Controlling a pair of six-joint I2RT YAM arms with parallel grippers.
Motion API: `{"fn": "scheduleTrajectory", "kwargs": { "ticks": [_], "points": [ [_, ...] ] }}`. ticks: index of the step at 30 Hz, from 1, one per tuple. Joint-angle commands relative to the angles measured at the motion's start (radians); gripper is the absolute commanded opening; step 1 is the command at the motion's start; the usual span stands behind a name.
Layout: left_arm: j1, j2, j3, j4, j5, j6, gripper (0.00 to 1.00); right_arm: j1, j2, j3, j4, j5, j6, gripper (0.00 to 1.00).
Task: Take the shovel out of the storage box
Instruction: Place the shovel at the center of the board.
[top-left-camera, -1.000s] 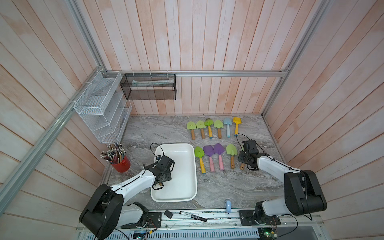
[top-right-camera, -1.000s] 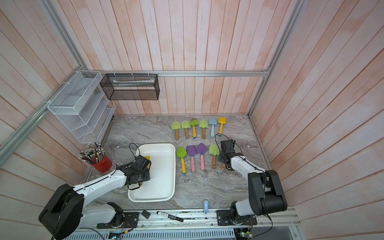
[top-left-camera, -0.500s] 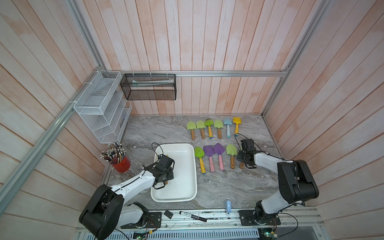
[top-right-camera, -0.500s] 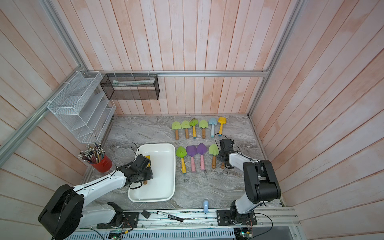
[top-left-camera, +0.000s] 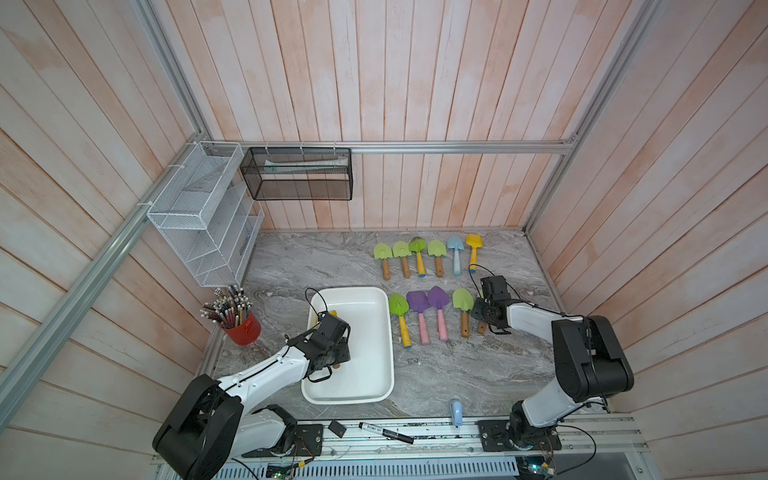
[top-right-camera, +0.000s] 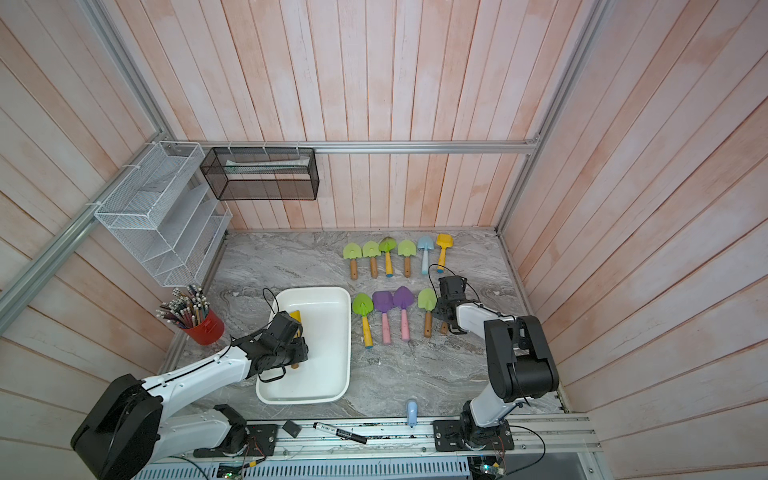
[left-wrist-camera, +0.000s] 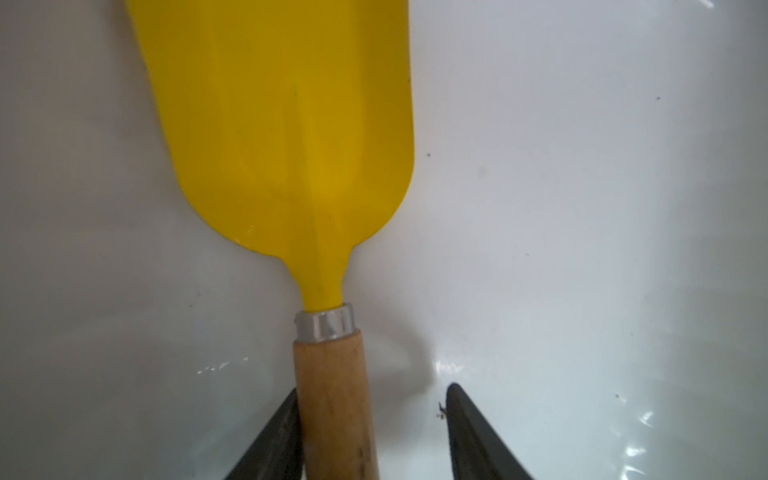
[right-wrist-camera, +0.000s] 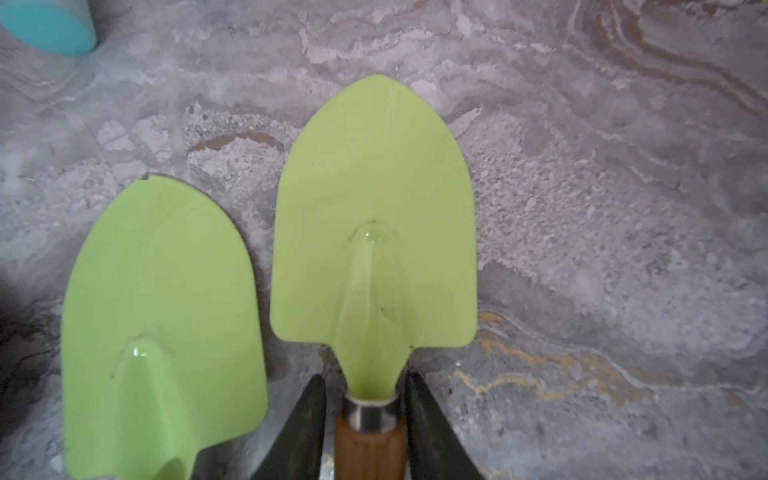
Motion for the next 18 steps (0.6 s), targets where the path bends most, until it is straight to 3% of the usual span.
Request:
{"fn": "scheduleTrajectory", "kwargs": {
  "ticks": [1,13,18],
  "points": [
    [-0.008,0.016,-0.033,-0.042,0.024,-0.026,0.55,-0.004,-0.036,-0.002,-0.019,-0.011,0.003,0.38],
    [-0.029,-0.005,-0.029,-0.082,0.009,-0.051,0.39,-0.005,-0.256,-0.047,-0.064,-0.004,0.0,0.39],
    [-0.044,-0.008,-0.037,-0.081,0.016,-0.065,0.27,-0.005,-0.309,-0.043,-0.072,-0.04,-0.001,0.39]
  ]
}}
